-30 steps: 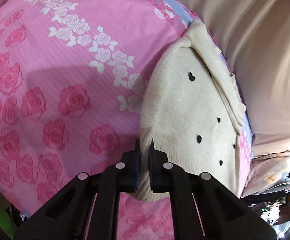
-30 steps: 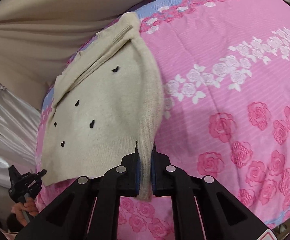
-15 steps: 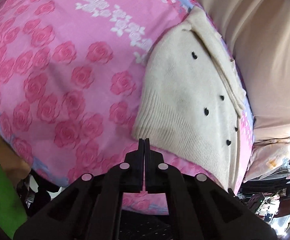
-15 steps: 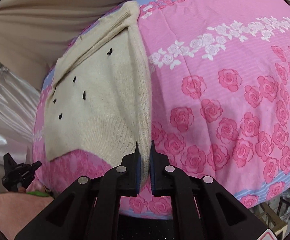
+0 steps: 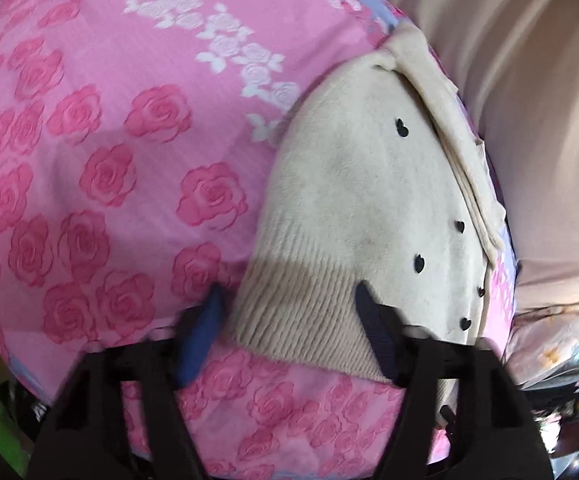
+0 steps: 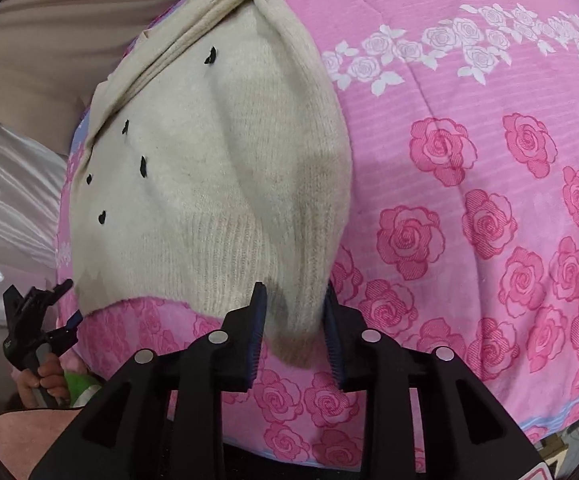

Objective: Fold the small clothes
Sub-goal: 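Open both grippers to release the folded sides, then grasp the ribbed hem with both grippers and lift it toward the collar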

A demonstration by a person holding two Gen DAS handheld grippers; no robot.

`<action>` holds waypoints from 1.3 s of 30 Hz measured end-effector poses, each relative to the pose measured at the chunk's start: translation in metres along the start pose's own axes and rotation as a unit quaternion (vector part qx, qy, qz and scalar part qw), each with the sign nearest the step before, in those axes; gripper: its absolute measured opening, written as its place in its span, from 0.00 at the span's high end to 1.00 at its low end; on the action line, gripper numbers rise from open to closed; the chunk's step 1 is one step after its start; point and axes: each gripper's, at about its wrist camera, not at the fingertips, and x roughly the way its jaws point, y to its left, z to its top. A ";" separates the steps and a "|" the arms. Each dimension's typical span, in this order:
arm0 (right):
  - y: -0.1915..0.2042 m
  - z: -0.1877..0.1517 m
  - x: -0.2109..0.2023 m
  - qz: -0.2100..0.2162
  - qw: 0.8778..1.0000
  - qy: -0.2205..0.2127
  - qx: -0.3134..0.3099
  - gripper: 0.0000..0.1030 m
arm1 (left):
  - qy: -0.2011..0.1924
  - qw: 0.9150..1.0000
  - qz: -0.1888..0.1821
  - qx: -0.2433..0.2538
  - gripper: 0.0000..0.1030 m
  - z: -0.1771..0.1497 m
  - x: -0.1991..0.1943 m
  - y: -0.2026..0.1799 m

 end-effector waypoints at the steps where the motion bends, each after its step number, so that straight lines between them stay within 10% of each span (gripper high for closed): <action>1: 0.000 0.001 0.000 0.002 1.000 0.000 0.001 0.69 | 0.014 1.000 -0.017 -0.004 0.90 0.001 0.004 0.000; 4: 0.004 0.003 -0.001 0.013 1.000 -0.009 -0.009 0.92 | 0.013 1.000 -0.015 -0.007 0.91 0.001 0.002 -0.001; 19: -0.026 -0.040 -0.065 0.016 0.996 0.027 -0.084 0.94 | 0.046 0.999 -0.003 0.004 0.93 -0.038 -0.067 0.007; 24: -0.035 -0.053 -0.096 0.078 0.994 0.039 -0.060 0.94 | 0.032 0.999 -0.015 -0.022 0.93 -0.045 -0.110 0.007; 33: 0.015 0.109 -0.157 0.195 0.960 -0.200 -0.024 0.94 | -0.131 0.980 -0.096 0.111 0.92 0.063 -0.139 -0.118; 39: 0.033 0.217 -0.103 0.178 0.958 -0.224 0.016 0.93 | -0.169 0.974 -0.079 0.130 0.92 0.149 -0.077 -0.176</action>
